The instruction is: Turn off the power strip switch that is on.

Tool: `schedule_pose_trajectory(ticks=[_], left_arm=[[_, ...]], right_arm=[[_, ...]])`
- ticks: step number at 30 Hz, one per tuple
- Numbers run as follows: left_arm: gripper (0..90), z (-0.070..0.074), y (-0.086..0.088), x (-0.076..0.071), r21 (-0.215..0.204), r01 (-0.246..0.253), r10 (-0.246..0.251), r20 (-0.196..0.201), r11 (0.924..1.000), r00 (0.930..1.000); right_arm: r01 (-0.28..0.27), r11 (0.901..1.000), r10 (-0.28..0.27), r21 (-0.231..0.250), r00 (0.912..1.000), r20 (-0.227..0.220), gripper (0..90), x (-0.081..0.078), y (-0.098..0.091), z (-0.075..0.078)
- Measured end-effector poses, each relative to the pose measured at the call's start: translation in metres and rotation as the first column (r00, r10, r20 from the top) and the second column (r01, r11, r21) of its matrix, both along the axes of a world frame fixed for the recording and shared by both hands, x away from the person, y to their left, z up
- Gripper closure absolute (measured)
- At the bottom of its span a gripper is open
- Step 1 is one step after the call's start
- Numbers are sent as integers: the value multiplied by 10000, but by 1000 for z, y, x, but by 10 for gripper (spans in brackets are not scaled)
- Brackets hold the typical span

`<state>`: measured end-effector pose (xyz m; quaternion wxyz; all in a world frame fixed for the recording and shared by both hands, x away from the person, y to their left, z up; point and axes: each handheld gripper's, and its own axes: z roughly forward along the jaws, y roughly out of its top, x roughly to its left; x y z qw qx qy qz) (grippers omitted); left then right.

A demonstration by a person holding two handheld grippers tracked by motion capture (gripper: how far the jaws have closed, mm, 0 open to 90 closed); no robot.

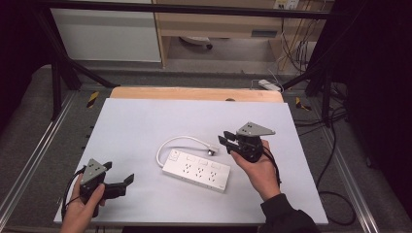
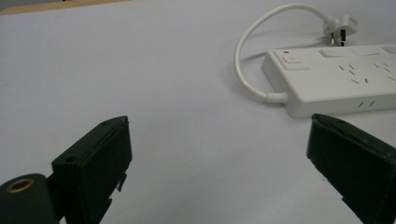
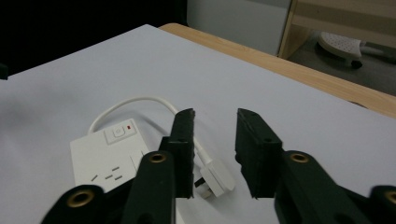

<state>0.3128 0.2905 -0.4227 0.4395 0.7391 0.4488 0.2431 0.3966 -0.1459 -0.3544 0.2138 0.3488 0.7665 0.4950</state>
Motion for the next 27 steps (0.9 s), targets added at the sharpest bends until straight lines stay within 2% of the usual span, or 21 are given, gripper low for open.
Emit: schedule_pose_trajectory(ticks=[2, 5, 19, 27], left_arm=[[65, 0, 0, 0, 64, -50, 50, 17, 10000, 10000], [65, 0, 1, 0, 113, -103, 103, 9, 9999, 9999], [65, 0, 0, 0, 53, 11, -11, -3, 10000, 10000], [66, 0, 0, 0, 115, -9, 9, 15, 9999, 10000]], right_arm=[[-154, 9999, 154, 49, 9998, 132, 860, -1, 2, 0], [-339, 9994, 339, 72, 9994, 95, 900, 0, 4, -2], [-707, 9974, 706, -145, 9975, -88, 900, 6, 19, -9], [-903, 9955, 893, -300, 9954, -336, 900, 10, 25, -13]])
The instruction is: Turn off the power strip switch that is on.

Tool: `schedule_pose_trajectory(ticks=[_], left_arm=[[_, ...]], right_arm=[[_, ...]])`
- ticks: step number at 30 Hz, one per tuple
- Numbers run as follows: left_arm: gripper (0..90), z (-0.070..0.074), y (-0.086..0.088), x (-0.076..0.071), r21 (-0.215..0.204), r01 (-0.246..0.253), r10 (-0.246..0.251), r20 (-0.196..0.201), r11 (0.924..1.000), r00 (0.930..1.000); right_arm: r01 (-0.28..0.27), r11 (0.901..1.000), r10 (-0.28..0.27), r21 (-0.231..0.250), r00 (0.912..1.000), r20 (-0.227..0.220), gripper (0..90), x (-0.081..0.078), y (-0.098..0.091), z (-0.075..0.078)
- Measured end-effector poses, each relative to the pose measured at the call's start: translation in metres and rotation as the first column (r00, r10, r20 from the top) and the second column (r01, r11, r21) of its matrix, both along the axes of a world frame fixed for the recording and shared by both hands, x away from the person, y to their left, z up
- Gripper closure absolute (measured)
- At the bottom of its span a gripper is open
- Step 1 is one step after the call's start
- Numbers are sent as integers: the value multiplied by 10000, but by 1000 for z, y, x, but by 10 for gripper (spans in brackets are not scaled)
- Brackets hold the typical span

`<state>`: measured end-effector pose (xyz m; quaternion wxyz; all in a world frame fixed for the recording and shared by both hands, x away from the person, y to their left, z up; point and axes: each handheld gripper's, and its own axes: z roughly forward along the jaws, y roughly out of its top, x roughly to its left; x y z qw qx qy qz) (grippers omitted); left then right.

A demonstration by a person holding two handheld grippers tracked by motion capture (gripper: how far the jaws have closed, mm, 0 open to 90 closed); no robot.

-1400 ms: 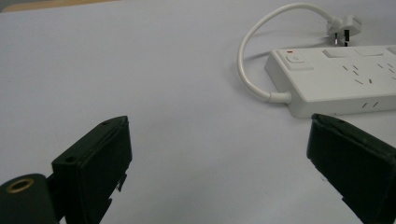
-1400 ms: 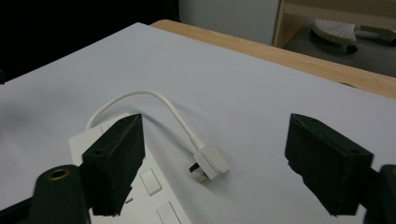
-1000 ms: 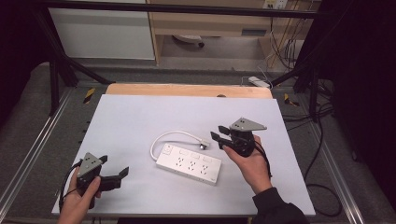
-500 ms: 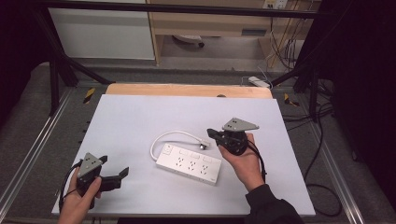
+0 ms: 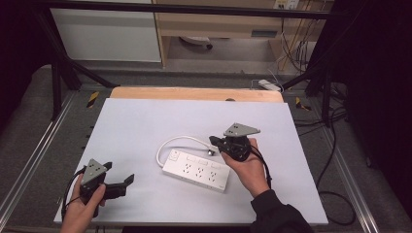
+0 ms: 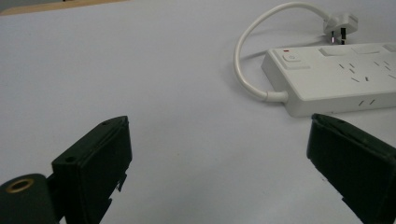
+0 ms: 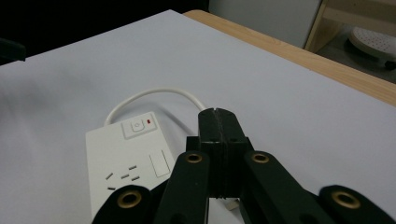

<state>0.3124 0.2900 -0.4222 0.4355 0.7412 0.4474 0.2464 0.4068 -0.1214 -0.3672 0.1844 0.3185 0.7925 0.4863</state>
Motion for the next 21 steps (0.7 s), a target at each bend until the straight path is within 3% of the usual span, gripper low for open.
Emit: schedule_pose_trajectory(ticks=[12, 21], left_arm=[[65, 1, 3, 0, -174, -63, 64, 30, 9998, 10000], [65, 0, 1, 0, -18, -13, 13, -28, 10000, 10000]], right_arm=[[-110, 9997, 105, -211, 9997, -222, 900, 3, 3, -4], [-223, 9991, 209, -357, 9990, -406, 900, 7, 9, -9]])
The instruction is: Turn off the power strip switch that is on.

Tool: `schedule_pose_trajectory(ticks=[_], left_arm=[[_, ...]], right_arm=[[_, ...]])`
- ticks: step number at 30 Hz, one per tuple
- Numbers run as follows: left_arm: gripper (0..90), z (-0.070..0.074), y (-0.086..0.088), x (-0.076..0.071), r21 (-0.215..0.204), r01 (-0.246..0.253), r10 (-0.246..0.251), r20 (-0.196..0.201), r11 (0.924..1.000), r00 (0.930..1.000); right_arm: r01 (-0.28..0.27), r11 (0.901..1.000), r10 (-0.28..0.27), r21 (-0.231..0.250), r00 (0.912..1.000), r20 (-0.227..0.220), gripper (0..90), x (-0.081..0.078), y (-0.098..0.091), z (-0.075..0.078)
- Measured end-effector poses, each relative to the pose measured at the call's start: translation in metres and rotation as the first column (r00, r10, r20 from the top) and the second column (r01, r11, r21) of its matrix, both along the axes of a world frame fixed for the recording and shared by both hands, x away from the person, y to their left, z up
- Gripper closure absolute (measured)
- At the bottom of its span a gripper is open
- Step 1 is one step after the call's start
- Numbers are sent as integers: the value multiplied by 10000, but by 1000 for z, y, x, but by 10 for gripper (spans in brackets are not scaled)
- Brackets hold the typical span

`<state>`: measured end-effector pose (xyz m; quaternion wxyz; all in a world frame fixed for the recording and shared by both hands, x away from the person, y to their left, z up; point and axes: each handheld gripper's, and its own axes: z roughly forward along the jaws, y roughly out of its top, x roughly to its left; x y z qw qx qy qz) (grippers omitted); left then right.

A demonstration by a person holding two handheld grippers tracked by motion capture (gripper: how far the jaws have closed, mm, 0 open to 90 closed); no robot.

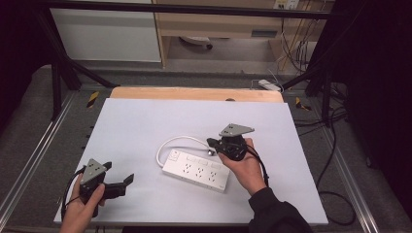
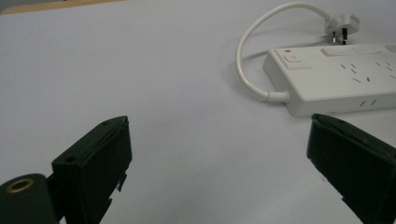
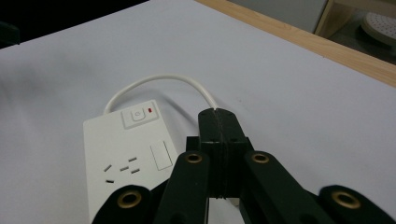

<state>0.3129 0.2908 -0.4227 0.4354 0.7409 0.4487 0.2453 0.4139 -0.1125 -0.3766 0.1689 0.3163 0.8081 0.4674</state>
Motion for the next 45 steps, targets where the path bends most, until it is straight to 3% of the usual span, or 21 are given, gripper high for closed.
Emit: schedule_pose_trajectory(ticks=[20, 45], left_arm=[[65, 0, -1, -1, 100, 156, -156, -27, 9998, 9999], [65, -1, -2, -1, 155, 192, -190, -86, 9997, 9998]], right_arm=[[-91, 9999, 91, 81, 9999, -46, 900, 1, 21, -16], [-142, 9993, 122, -350, 9983, -573, 900, -7, 14, -43]])
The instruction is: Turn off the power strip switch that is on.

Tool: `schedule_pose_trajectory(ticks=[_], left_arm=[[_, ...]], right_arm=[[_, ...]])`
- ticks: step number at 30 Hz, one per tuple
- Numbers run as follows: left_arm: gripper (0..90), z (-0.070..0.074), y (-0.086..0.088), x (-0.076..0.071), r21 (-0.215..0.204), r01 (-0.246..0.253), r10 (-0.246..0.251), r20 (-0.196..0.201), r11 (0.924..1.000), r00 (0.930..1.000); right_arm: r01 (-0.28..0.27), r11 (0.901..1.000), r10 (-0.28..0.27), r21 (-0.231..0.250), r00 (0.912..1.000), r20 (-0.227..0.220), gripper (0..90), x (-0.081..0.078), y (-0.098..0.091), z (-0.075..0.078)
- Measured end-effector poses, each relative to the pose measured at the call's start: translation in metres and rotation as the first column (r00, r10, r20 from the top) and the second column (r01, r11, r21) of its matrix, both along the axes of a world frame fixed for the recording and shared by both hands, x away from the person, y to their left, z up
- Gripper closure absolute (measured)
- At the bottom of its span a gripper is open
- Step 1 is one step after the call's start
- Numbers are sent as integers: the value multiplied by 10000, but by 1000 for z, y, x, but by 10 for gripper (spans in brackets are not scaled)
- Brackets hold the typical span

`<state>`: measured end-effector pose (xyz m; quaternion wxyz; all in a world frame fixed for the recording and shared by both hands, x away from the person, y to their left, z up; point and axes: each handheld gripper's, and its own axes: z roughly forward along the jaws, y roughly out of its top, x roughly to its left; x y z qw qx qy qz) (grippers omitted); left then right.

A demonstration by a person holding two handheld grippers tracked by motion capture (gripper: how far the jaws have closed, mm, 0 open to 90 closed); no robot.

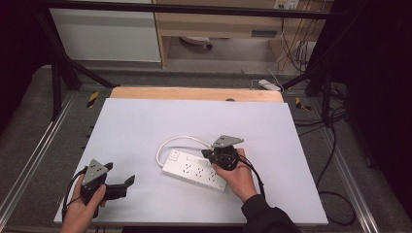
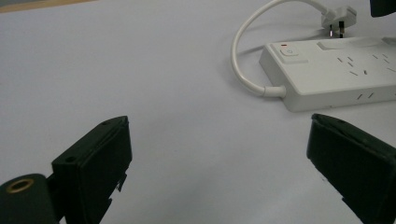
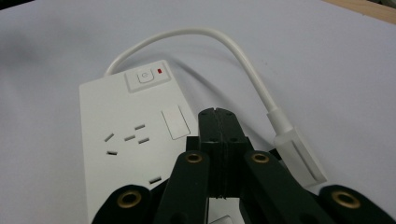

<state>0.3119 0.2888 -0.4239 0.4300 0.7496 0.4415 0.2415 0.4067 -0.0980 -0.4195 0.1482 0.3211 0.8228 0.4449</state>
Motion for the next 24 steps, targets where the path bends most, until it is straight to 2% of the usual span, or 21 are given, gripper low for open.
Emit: schedule_pose_trajectory(ticks=[24], left_arm=[[66, -1, 0, 0, 62, 31, -31, -45, 10000, 10000]], right_arm=[[63, 9999, -66, -100, 9997, -237, 900, -6, -5, -16]])
